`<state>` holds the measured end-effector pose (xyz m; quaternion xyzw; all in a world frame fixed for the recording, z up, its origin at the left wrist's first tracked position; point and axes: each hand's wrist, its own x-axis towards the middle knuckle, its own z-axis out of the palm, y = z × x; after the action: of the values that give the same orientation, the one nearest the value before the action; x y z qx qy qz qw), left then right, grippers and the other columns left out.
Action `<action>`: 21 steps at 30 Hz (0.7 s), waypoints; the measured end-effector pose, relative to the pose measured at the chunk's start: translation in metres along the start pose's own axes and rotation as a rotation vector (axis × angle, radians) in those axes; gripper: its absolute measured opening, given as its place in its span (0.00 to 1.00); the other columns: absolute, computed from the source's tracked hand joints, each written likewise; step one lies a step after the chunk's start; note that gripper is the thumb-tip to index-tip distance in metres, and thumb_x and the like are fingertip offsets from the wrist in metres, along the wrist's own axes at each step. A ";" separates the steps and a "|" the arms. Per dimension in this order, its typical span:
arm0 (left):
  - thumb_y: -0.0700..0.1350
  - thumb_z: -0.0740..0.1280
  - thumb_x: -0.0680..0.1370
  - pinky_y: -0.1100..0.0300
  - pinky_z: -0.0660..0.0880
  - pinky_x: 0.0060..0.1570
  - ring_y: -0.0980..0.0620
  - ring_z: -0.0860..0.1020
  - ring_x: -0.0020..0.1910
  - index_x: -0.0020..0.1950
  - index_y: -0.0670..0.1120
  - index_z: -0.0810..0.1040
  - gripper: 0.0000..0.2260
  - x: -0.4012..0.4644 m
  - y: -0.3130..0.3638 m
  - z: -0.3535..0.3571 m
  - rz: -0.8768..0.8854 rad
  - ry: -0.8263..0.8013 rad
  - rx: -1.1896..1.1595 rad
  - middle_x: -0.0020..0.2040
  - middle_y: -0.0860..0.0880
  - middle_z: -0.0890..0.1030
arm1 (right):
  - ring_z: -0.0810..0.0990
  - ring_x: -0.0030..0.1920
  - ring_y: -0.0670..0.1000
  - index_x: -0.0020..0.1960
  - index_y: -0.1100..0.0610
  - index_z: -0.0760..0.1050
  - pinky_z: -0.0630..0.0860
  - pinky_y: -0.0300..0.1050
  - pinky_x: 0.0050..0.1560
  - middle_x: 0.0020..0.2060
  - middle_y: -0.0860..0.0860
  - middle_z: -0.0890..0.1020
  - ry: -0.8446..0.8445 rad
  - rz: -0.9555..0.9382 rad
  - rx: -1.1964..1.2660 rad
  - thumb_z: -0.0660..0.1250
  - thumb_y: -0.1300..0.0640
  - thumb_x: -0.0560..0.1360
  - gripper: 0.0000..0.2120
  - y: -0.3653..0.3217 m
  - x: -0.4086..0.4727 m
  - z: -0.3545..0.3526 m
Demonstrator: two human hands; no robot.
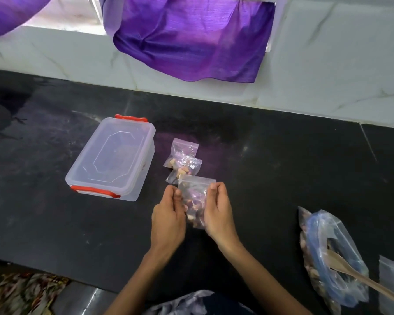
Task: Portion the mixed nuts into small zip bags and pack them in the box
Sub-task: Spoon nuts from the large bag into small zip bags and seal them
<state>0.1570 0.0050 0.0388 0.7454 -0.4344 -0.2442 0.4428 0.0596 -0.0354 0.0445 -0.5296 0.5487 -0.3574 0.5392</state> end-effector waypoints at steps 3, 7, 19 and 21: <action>0.50 0.52 0.83 0.64 0.68 0.25 0.57 0.72 0.24 0.41 0.49 0.67 0.13 0.009 -0.007 -0.001 -0.047 0.042 0.002 0.27 0.53 0.74 | 0.70 0.29 0.42 0.44 0.52 0.65 0.68 0.39 0.30 0.32 0.50 0.74 0.014 -0.081 -0.126 0.51 0.49 0.82 0.12 0.007 0.011 0.016; 0.51 0.53 0.83 0.50 0.77 0.32 0.50 0.78 0.30 0.48 0.49 0.69 0.09 0.033 -0.017 0.000 -0.081 0.078 0.106 0.32 0.50 0.79 | 0.71 0.25 0.42 0.46 0.54 0.65 0.64 0.35 0.25 0.28 0.45 0.73 0.075 -0.135 -0.261 0.54 0.50 0.82 0.09 0.012 0.035 0.032; 0.49 0.54 0.83 0.61 0.63 0.31 0.52 0.73 0.35 0.51 0.44 0.71 0.11 0.055 -0.037 0.000 -0.101 0.085 0.534 0.44 0.47 0.78 | 0.79 0.37 0.52 0.52 0.53 0.64 0.74 0.49 0.37 0.36 0.51 0.79 0.102 -0.137 -0.575 0.56 0.47 0.80 0.10 0.021 0.062 0.041; 0.49 0.55 0.82 0.60 0.63 0.32 0.49 0.74 0.36 0.53 0.43 0.71 0.11 0.050 -0.034 -0.002 -0.093 0.108 0.508 0.48 0.45 0.77 | 0.78 0.36 0.49 0.54 0.54 0.65 0.72 0.44 0.36 0.35 0.49 0.78 0.104 -0.145 -0.523 0.57 0.47 0.80 0.11 0.019 0.059 0.037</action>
<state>0.1980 -0.0294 0.0114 0.8638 -0.4227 -0.1073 0.2523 0.1002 -0.0819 0.0073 -0.6696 0.6099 -0.2680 0.3285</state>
